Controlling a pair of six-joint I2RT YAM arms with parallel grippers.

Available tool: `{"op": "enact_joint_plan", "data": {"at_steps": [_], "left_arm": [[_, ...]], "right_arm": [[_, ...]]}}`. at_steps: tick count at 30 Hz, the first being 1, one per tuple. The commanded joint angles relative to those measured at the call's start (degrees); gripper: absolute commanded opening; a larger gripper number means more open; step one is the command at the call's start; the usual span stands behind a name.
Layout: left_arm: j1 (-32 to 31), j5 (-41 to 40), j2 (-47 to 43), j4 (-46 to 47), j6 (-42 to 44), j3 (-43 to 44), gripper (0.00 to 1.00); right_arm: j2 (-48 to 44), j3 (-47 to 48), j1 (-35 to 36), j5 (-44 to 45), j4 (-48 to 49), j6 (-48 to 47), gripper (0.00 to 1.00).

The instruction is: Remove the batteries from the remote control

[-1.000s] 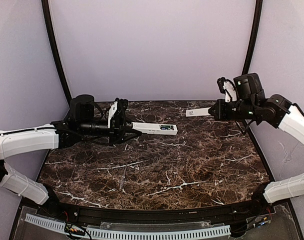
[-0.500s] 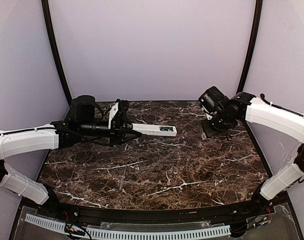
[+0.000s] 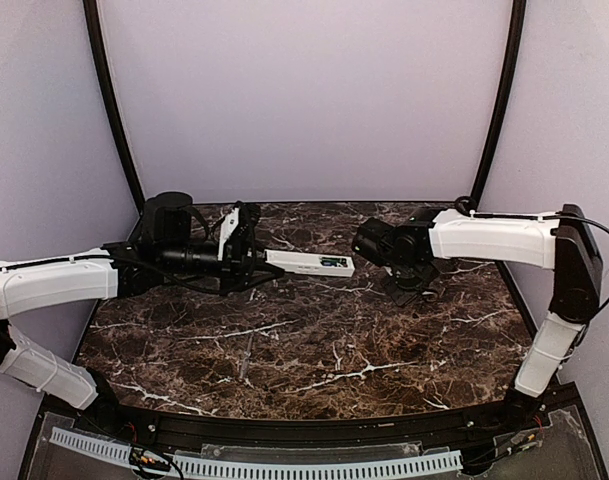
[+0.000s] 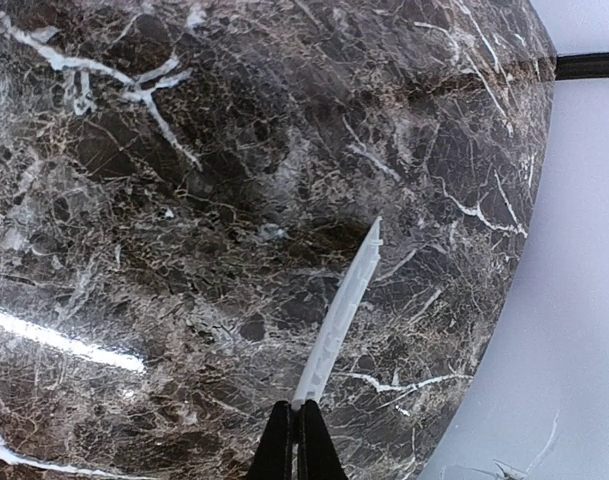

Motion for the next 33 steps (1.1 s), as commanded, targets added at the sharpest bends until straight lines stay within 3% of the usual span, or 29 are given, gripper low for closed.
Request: {"op": "enact_joint_plan", "data": {"at_steps": [1, 7, 13, 22, 33], "left_arm": [[-0.4, 0.0, -0.8, -0.1, 0.9, 1.7, 0.00], [-0.4, -0.3, -0.8, 0.0, 1.1, 1.5, 0.00], [-0.4, -0.5, -0.9, -0.1, 1.2, 1.5, 0.00], [-0.4, -0.5, -0.9, -0.1, 1.1, 1.5, 0.00], [-0.4, 0.0, -1.4, -0.3, 1.2, 1.5, 0.00]], "right_arm": [[2.6, 0.9, 1.3, -3.1, 0.1, -0.3, 0.00], [2.5, 0.0, 1.5, -13.7, 5.5, -2.5, 0.00], [2.8, -0.1, 1.5, -16.3, 6.9, -2.4, 0.00], [1.9, 0.2, 1.5, -17.7, 6.2, -1.4, 0.19], [-2.2, -0.7, 1.3, -19.6, 8.6, -0.4, 0.25]]}}
